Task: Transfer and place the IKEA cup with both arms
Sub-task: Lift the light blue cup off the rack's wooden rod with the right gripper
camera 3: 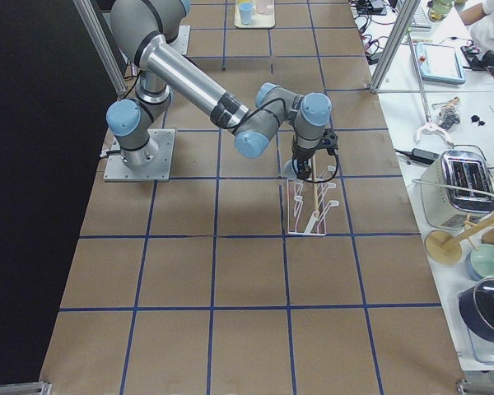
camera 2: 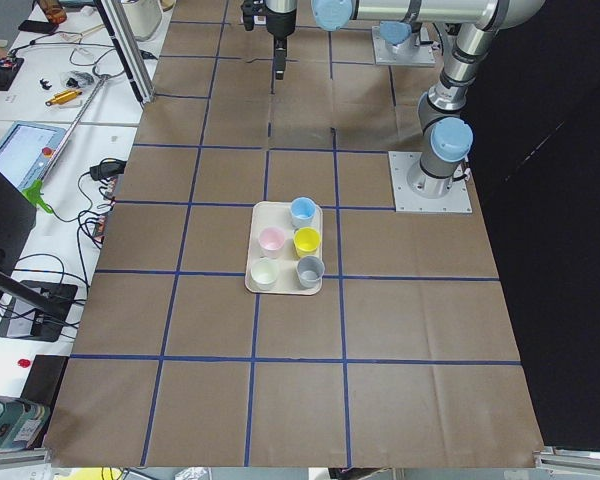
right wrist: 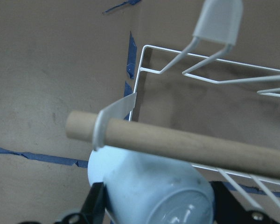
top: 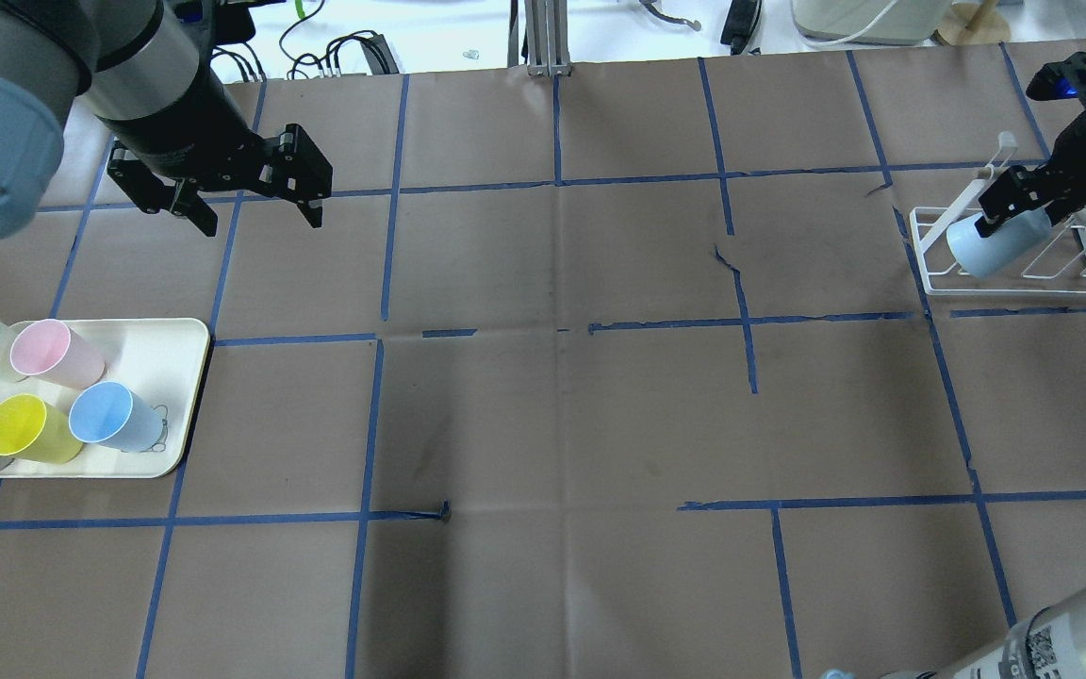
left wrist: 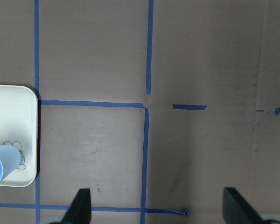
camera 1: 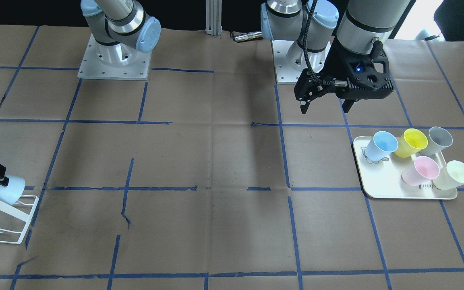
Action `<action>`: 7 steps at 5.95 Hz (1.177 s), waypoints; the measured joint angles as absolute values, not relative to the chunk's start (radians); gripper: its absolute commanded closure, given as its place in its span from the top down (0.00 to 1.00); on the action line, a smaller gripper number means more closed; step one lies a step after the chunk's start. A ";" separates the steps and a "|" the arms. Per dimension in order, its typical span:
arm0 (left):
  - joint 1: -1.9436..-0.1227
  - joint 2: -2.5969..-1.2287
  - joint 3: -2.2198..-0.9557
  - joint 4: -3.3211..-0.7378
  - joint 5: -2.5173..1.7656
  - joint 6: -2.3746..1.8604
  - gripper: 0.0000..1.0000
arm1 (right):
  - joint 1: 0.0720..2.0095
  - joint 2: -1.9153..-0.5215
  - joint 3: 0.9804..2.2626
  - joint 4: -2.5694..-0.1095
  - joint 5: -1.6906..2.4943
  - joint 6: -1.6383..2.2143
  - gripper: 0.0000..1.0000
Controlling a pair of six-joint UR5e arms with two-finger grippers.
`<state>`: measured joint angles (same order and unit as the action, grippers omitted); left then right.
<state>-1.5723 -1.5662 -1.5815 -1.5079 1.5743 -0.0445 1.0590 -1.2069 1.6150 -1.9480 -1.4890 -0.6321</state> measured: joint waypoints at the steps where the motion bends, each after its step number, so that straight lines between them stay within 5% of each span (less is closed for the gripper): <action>1: -1.572 -1.566 -1.582 -1.508 1.575 -0.044 0.99 | 1.059 -1.211 1.613 -1.946 -1.489 -0.629 0.47; 7: -1.572 -1.566 -1.582 -1.508 1.575 -0.044 1.00 | 1.058 -1.286 1.578 -1.927 -1.489 -0.627 0.36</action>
<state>-1.5723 -1.5659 -1.5815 -1.5079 1.5746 -0.0445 1.0584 -1.2860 1.5777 -1.9266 -1.4891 -0.6270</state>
